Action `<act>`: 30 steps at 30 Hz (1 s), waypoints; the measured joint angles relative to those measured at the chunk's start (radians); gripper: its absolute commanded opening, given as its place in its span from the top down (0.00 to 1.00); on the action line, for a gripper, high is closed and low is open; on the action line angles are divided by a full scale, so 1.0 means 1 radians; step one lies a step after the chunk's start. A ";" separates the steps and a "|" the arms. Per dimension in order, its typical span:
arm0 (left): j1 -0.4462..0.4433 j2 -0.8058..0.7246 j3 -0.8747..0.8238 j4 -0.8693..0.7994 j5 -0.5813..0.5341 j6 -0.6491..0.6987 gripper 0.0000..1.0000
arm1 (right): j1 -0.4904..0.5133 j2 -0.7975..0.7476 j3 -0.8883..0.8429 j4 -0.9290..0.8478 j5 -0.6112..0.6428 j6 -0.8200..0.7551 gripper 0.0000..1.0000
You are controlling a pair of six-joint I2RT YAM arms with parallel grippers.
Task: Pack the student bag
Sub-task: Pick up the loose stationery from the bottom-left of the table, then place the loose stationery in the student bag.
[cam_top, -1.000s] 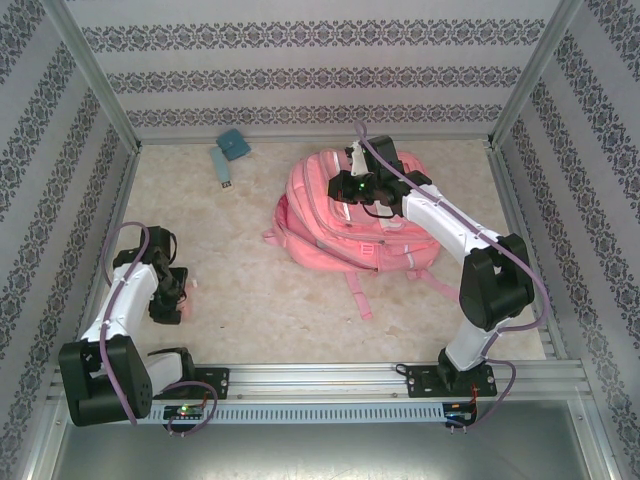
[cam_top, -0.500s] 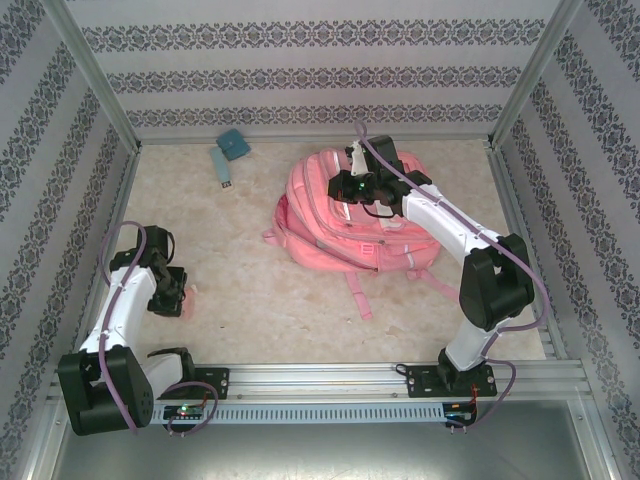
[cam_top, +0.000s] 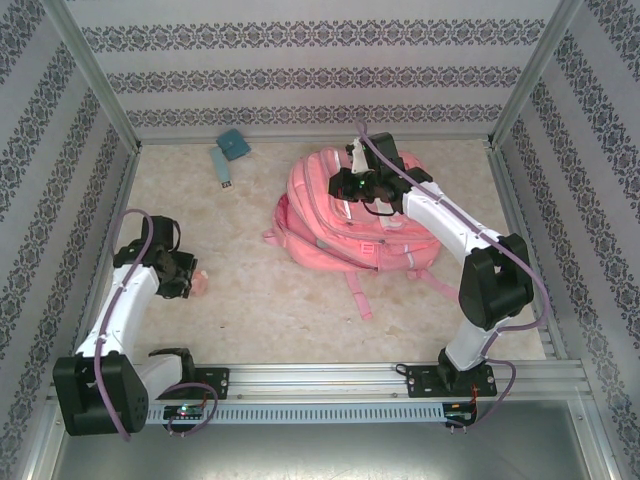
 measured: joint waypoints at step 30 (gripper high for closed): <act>-0.525 0.865 0.834 0.319 0.151 0.409 0.58 | -0.137 -0.105 0.064 -0.112 -0.053 0.000 1.00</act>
